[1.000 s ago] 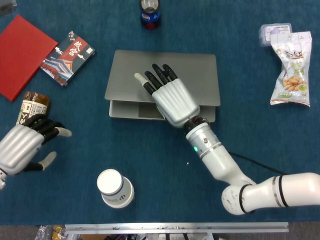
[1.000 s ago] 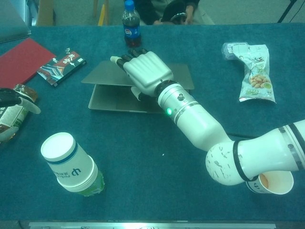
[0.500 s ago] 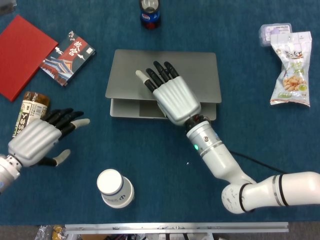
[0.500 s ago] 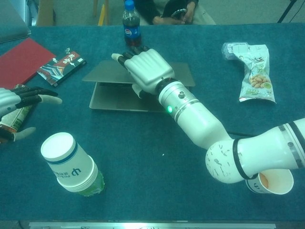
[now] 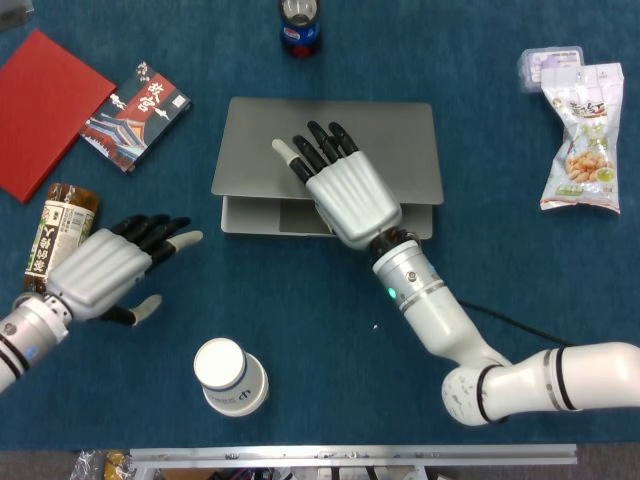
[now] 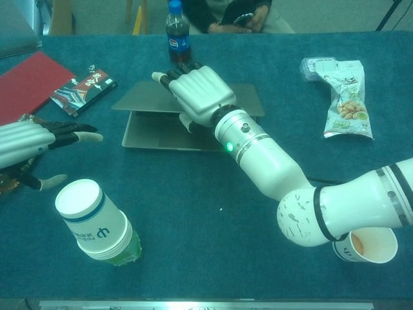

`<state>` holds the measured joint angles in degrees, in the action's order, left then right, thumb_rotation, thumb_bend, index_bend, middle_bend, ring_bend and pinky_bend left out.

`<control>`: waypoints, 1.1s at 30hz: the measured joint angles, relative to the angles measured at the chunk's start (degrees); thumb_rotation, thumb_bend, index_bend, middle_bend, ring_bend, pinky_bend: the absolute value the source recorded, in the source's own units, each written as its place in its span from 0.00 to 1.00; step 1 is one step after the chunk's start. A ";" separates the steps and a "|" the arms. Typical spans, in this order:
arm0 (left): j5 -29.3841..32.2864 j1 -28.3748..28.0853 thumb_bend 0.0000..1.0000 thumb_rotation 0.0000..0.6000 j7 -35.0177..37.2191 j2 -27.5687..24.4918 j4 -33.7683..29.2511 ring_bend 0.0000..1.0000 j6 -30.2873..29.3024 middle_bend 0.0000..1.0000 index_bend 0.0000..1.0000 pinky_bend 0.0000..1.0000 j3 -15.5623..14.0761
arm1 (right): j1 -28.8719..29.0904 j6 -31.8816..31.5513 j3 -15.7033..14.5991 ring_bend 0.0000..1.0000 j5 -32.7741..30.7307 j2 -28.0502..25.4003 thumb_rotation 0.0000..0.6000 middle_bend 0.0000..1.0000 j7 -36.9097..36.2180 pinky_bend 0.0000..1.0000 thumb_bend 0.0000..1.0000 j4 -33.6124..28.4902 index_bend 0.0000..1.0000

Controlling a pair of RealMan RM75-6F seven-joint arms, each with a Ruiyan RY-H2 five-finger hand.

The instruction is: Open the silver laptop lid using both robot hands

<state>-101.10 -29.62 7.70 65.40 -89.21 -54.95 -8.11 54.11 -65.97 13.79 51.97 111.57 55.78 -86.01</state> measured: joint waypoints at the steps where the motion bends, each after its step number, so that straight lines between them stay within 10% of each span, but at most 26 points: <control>1: 0.31 -0.36 0.42 0.84 -0.38 0.16 -0.16 0.00 0.48 0.00 0.05 0.08 0.13 | 0.05 0.01 0.03 0.01 -0.02 0.05 1.00 0.15 -0.01 0.12 0.44 0.04 0.09; 33: 8.41 -8.52 0.42 0.84 -6.05 7.89 2.30 0.00 11.66 0.00 0.05 0.08 2.41 | 0.91 0.47 0.23 0.01 -0.81 0.73 1.00 0.15 -0.23 0.12 0.44 1.49 0.09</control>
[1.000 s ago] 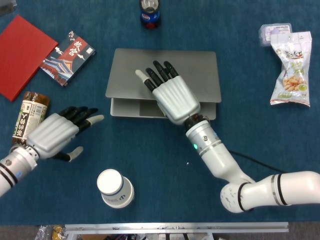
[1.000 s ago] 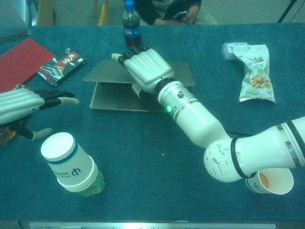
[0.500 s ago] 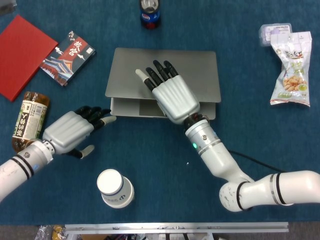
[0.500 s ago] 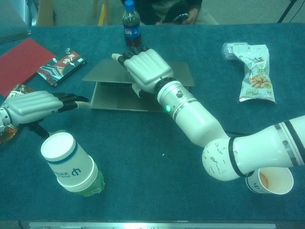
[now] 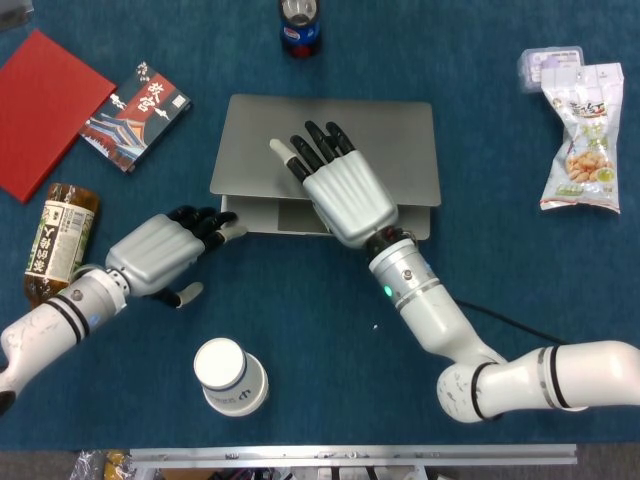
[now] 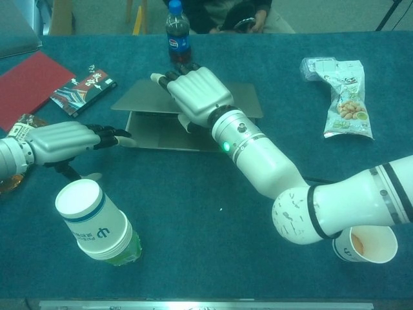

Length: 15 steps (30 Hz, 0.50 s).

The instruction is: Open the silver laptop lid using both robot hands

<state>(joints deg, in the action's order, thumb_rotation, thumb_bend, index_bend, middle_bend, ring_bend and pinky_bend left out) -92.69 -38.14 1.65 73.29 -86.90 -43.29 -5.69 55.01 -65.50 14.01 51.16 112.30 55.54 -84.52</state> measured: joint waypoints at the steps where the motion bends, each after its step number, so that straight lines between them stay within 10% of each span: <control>1: 0.31 -0.21 0.42 0.84 -0.11 0.40 0.34 0.00 0.39 0.00 0.05 0.08 0.02 | 0.03 0.01 0.00 0.01 0.00 0.03 1.00 0.15 -0.02 0.12 0.44 0.04 0.09; 15: 3.61 -1.91 0.42 0.84 -0.35 2.94 3.20 0.00 2.80 0.00 0.05 0.08 0.21 | 0.18 -0.25 0.23 0.01 0.20 -0.51 1.00 0.15 -0.06 0.12 0.44 -0.27 0.09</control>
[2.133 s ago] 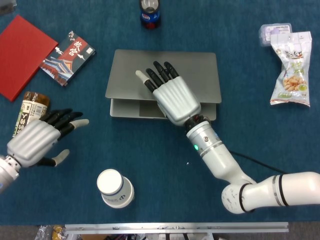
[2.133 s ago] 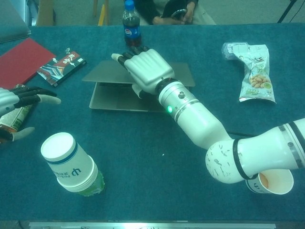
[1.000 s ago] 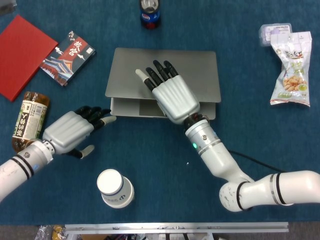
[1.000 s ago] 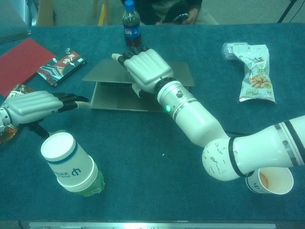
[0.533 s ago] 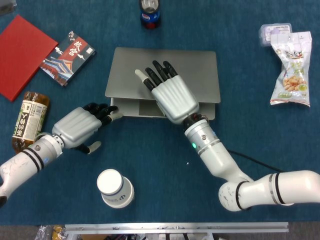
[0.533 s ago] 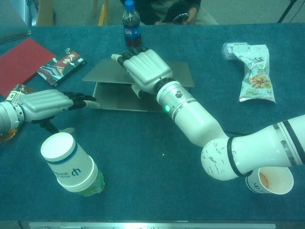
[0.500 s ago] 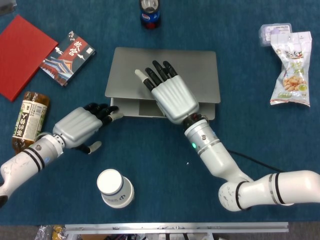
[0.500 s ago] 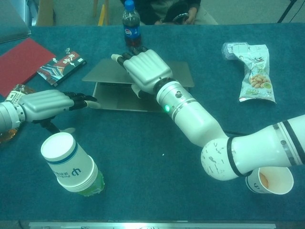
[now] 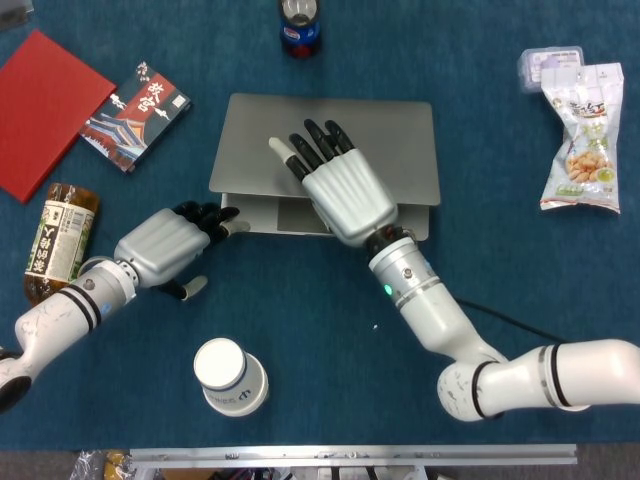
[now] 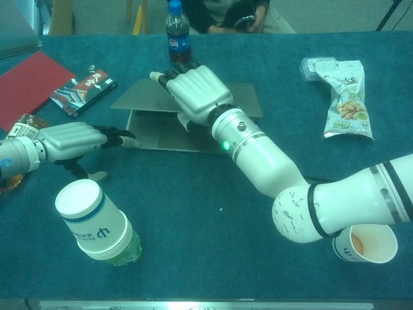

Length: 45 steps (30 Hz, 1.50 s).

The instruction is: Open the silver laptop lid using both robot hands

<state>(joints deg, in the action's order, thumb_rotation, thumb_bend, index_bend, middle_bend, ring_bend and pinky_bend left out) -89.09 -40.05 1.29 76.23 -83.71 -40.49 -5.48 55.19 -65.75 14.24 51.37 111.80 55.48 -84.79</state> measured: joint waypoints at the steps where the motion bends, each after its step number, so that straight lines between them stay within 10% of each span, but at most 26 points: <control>1: 0.06 -0.05 0.42 0.84 -0.02 0.05 0.02 0.00 0.01 0.00 0.05 0.08 -0.09 | 0.00 -0.08 0.10 0.01 0.00 -0.10 1.00 0.15 -0.01 0.12 0.44 -0.08 0.09; 45: 1.68 -0.68 0.42 0.84 -0.83 0.15 0.09 0.00 -0.67 0.00 0.05 0.08 -1.59 | 0.99 -2.62 5.77 0.01 -1.90 -7.15 1.00 0.15 -0.59 0.12 0.46 -0.21 0.09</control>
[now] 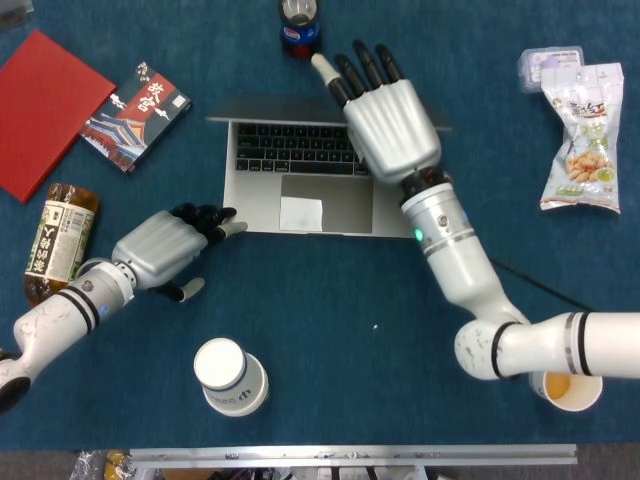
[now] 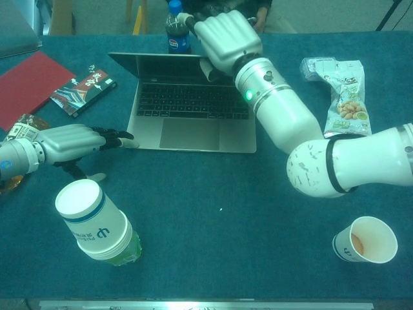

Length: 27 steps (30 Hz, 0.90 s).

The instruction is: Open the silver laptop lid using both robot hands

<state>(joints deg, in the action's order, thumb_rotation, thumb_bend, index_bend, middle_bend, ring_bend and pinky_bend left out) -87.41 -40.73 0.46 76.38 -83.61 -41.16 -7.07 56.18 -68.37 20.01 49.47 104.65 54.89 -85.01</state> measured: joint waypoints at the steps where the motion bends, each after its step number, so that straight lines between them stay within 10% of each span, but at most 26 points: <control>1: 0.07 -0.01 0.42 0.83 -0.06 -0.02 -0.05 0.00 0.00 0.00 0.05 0.08 0.00 | 0.09 -0.06 0.20 0.01 -0.05 -0.23 1.00 0.15 -0.03 0.12 0.46 0.14 0.09; 27: 0.97 -0.24 0.42 0.84 -0.83 0.06 -0.32 0.00 0.24 0.00 0.05 0.06 0.02 | 2.81 -0.50 3.74 0.01 -2.19 -2.44 1.00 0.15 -1.78 0.12 0.35 7.78 0.09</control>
<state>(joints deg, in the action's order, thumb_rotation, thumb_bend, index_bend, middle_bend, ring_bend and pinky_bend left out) -86.44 -40.97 -0.37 76.44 -83.93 -40.92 -7.06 58.98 -68.87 23.75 47.28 102.21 53.12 -77.22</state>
